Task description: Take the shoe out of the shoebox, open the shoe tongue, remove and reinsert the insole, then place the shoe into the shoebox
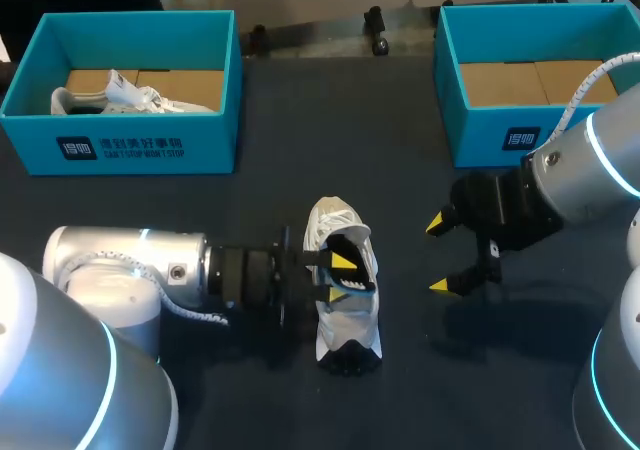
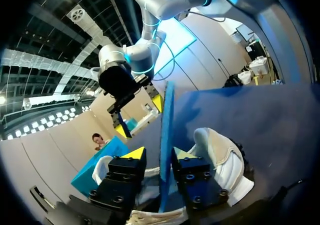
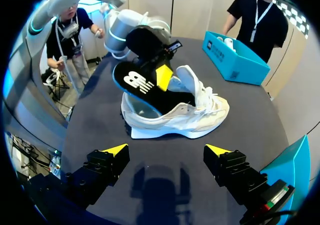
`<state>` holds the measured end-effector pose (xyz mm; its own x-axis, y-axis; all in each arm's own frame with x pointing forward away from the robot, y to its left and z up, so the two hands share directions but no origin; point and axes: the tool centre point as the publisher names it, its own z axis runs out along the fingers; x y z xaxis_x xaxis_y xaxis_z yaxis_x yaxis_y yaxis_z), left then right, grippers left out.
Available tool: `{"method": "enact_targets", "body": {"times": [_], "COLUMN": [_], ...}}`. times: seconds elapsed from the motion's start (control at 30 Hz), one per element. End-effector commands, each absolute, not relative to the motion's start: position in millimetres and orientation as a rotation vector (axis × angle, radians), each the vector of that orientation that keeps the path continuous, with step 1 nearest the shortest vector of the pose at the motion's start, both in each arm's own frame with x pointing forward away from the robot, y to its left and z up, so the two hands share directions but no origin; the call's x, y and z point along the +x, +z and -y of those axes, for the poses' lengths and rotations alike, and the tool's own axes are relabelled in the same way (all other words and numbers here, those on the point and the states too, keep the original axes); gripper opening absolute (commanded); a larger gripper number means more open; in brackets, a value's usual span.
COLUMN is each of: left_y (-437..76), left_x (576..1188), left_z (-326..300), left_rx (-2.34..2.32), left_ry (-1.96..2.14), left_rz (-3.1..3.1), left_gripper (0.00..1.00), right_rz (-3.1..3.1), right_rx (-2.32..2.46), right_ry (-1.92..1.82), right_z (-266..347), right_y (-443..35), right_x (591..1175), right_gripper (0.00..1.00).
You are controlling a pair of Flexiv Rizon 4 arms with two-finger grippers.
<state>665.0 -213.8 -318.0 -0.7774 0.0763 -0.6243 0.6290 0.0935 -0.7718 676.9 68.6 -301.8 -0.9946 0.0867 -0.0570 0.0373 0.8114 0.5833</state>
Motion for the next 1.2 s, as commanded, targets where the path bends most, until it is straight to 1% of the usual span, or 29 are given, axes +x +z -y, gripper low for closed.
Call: {"method": "enact_targets", "body": {"times": [0.03, 0.13, 0.17, 0.2, 0.23, 0.6, 0.83, 0.97, 1.2], "left_y": [-308, -309, -311, -313, -316, -337, -334, -322, -321], "left_x": [655, 651, 650, 650, 650, 662, 670, 669, 658], "left_z": [197, 195, 196, 196, 197, 204, 207, 209, 207], "left_rx": [0.685, 0.698, 0.704, 0.707, 0.710, 0.770, 0.743, 0.701, 0.727], "left_ry": [-1.725, -1.730, -1.729, -1.730, -1.724, -1.660, -1.649, -1.673, -1.684], "left_rz": [-1.959, -1.972, -1.978, -1.982, -1.996, -2.010, -1.992, -1.941, -1.955], "left_gripper": [0.47, 0.37, 0.30, 0.12, 0.00, 0.00, 0.00, 0.00, 0.00], "right_rz": [-2.909, -2.909, -2.909, -2.909, -2.909, -2.909, -2.909, -2.909, -2.909], "right_rx": [0.100, 0.100, 0.100, 0.100, 0.100, 0.100, 0.100, 0.100, 0.100], "right_ry": [0.936, 0.936, 0.936, 0.936, 0.936, 0.936, 0.936, 0.936, 0.936], "right_z": [-68, -68, -68, -68, -68, -68, -68, -68, -68], "right_y": [-302, -302, -302, -302, -302, -302, -302, -302, -302], "right_x": [675, 675, 675, 675, 675, 675, 675, 675, 675], "right_gripper": [1.00, 1.00, 1.00, 1.00, 1.00, 1.00, 1.00, 1.00, 1.00]}}
